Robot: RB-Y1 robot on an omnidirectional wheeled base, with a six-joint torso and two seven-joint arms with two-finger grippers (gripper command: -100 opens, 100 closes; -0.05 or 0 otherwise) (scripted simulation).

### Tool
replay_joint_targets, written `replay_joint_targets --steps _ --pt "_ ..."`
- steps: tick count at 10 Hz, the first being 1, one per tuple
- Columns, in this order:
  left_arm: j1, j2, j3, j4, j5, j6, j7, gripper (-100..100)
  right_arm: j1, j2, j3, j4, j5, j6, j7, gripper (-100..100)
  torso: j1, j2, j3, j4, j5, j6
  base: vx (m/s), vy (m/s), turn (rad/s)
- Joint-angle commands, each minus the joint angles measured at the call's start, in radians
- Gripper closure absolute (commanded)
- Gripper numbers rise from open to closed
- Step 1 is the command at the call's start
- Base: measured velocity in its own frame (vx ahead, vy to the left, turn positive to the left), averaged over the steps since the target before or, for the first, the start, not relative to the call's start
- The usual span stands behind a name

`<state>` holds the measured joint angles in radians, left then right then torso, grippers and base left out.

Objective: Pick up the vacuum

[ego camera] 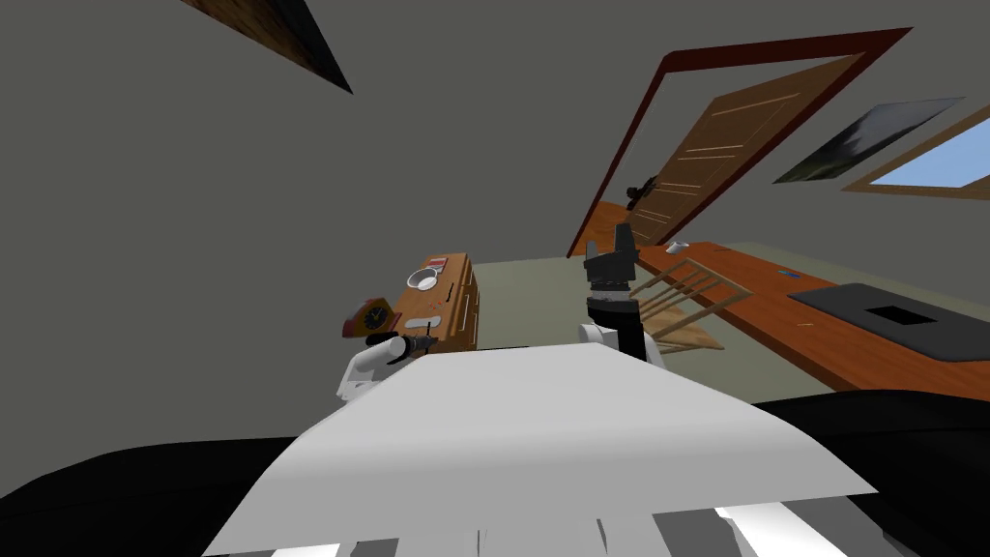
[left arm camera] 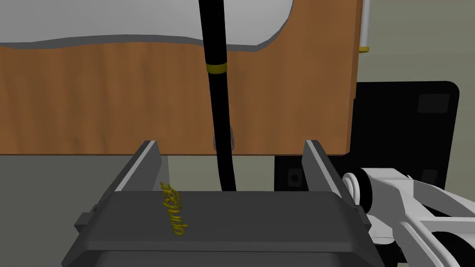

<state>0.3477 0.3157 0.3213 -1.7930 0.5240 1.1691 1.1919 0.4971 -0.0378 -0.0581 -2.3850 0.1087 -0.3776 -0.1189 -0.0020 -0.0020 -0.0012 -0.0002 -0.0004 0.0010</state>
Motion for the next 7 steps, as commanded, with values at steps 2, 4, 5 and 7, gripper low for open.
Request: replay_joint_targets --steps 2,4,5,7 --pt "0.0 0.0 0.0 0.0 0.0 0.0 0.0 100 0.0 0.0 0.0 0.0 0.0 0.0 0.0 0 0.001 0.001 0.0 0.0 0.0 0.0 0.0 0.001 0.007" --pt "0.001 0.001 0.001 -0.001 0.0 0.0 0.0 100 0.0 0.0 0.0 0.0 0.0 0.0 0.0 0 0.002 0.0 0.0 0.0 0.002 0.001 0.0 0.0 0.0" --pt "0.001 0.001 0.001 -0.001 0.0 0.0 0.0 100 0.0 0.0 0.0 0.0 0.0 0.0 0.0 0 0.003 -0.001 -0.001 0.0 0.002 0.001 0.0 0.0 0.0" --pt "0.037 -0.003 0.02 -0.022 0.017 -0.008 0.006 100 0.0 0.0 0.0 0.0 0.0 0.0 0.0 0 0.003 -0.001 -0.001 0.0 0.002 0.001 -0.011 0.019 -0.089"
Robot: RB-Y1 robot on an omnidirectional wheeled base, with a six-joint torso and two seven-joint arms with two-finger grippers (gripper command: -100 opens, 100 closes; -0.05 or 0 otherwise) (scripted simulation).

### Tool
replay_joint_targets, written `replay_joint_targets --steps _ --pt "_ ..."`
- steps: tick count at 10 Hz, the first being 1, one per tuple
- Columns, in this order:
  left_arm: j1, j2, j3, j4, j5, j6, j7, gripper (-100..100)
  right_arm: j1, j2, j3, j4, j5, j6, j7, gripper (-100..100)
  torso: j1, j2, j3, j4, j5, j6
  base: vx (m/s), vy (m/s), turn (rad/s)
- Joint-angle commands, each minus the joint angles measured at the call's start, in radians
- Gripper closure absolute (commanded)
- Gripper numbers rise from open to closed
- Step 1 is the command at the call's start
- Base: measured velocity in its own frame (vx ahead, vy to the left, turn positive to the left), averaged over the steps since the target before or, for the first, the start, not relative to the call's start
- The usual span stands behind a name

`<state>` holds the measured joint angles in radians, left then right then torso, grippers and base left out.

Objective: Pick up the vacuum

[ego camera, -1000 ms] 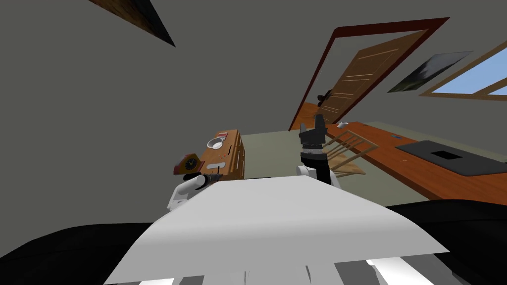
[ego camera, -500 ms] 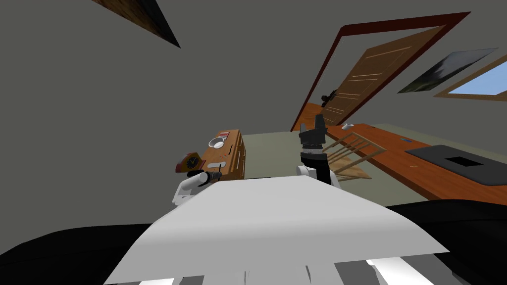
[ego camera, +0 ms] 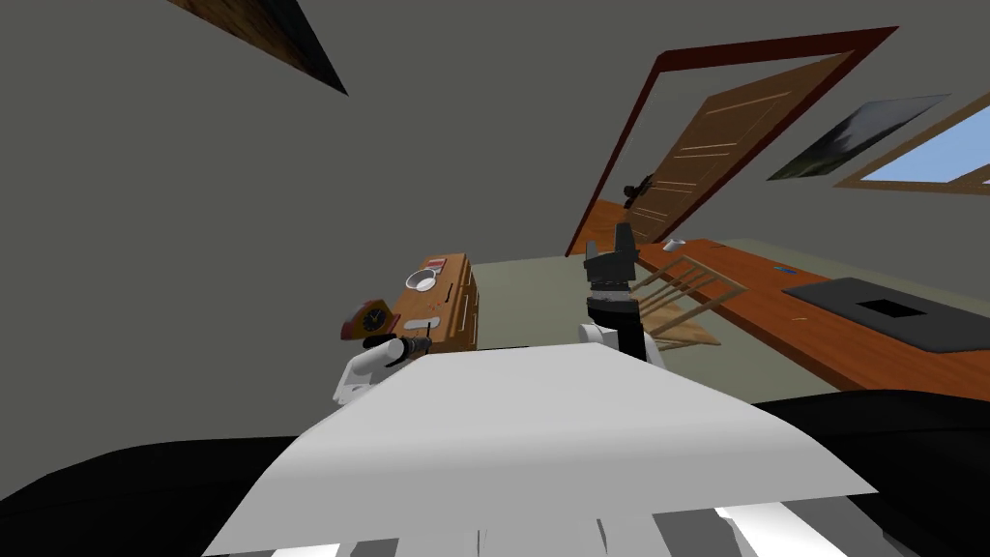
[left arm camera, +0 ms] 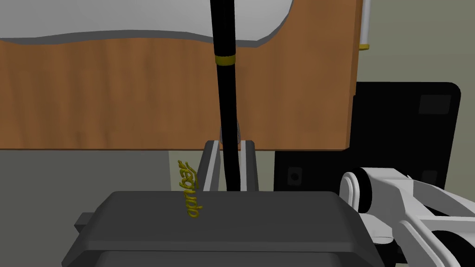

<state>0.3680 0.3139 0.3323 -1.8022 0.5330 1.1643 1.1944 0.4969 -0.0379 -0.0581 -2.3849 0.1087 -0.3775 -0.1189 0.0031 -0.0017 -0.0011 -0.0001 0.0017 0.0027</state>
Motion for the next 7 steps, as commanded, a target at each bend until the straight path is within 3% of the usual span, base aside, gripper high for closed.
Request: replay_joint_targets --steps 1,7 --pt "0.046 -0.002 0.025 -0.029 0.022 -0.008 0.007 100 0.0 0.0 0.0 0.0 0.0 0.0 0.0 0 0.0 0.0 0.0 0.0 0.0 0.0 -0.032 0.05 -0.247" --pt "0.225 -0.003 0.121 -0.128 0.11 -0.033 0.025 100 0.0 0.0 0.0 0.0 0.0 0.0 0.0 0 -0.003 -0.001 -0.001 0.0 -0.001 0.0 0.001 -0.008 -0.193"
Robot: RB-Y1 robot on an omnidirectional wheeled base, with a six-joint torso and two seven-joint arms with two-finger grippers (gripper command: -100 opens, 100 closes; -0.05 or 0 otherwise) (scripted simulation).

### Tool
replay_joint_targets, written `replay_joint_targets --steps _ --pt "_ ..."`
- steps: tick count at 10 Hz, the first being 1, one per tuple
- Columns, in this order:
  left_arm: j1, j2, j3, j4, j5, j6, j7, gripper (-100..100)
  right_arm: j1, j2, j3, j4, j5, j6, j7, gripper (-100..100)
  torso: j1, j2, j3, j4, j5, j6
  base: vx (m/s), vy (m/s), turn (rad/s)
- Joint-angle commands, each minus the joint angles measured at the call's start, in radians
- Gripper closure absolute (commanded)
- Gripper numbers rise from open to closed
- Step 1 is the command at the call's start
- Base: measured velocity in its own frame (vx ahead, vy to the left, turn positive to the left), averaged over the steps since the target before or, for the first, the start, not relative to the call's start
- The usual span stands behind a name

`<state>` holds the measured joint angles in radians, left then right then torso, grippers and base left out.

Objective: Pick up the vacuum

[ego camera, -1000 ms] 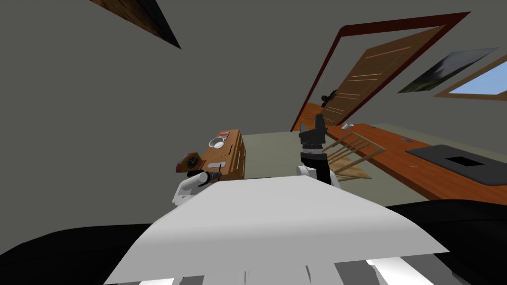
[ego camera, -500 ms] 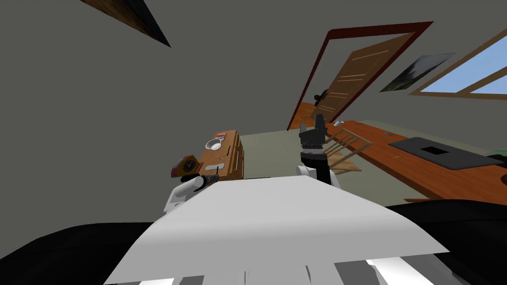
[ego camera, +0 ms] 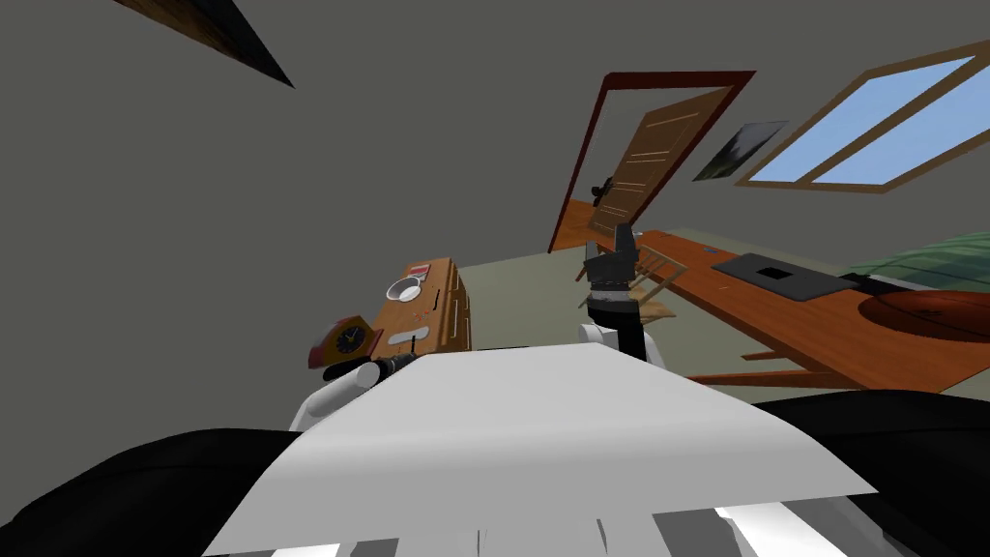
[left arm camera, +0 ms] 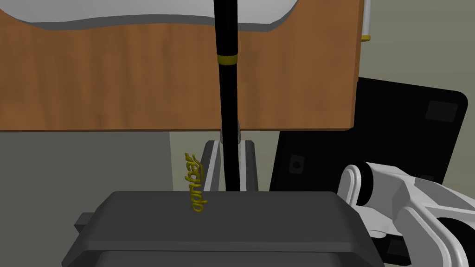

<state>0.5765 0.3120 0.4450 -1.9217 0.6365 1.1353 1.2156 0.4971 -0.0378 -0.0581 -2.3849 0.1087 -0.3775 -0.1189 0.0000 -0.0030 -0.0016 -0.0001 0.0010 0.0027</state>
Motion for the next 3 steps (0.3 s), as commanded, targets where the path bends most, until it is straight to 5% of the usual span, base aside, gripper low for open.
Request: replay_joint_targets --steps 1,2,3 --pt "0.046 -0.002 0.025 -0.025 0.021 -0.008 0.007 100 0.0 0.0 0.0 0.0 0.0 0.0 0.0 0 0.0 0.0 0.0 0.0 0.0 0.0 0.007 -0.012 -0.245" --pt "0.027 0.001 0.016 -0.009 0.015 -0.007 0.002 100 0.0 0.0 0.0 0.0 0.0 0.0 0.0 0 0.0 0.0 0.0 0.0 0.0 0.0 0.002 -0.001 -0.044" --pt "0.029 0.001 0.018 -0.01 0.017 -0.009 0.002 0 0.0 0.0 0.0 0.0 0.0 0.0 0.0 0 0.001 0.0 0.0 0.0 0.0 0.0 0.0 0.0 0.0"
